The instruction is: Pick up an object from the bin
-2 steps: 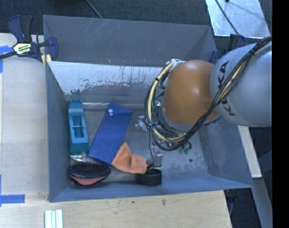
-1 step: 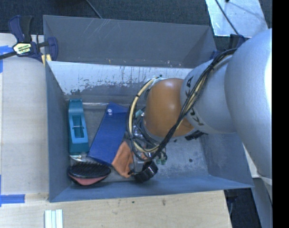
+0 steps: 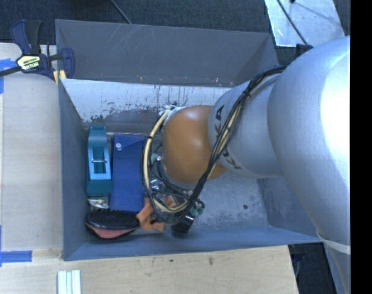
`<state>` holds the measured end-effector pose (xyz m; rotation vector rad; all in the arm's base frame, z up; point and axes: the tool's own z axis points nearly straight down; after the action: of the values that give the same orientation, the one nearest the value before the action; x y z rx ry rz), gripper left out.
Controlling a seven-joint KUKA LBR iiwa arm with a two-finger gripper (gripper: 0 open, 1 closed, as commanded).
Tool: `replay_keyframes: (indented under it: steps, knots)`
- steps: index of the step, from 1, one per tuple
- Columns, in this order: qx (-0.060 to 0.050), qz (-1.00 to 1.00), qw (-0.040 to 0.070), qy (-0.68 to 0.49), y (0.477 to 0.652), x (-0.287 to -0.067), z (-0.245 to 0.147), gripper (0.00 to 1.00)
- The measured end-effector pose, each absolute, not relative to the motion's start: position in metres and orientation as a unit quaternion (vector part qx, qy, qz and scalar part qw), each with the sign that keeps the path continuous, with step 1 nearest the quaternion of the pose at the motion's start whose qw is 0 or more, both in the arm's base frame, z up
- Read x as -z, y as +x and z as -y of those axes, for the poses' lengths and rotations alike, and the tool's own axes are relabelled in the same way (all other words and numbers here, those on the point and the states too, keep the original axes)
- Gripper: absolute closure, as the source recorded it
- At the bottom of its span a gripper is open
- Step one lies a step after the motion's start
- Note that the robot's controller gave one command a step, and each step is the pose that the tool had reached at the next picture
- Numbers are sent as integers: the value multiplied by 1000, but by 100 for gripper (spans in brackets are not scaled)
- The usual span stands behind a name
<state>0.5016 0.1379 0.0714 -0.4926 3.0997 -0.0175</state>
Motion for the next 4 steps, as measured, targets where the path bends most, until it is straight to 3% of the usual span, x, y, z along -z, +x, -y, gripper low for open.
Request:
replay_keyframes:
  steps: [2,3,4]
  knots:
    - [5,-988,0,-157,500,-75,-138,100]
    - [4,-987,-4,-158,498,-92,-139,100]
    - [3,-987,-2,-158,499,-107,-139,100]
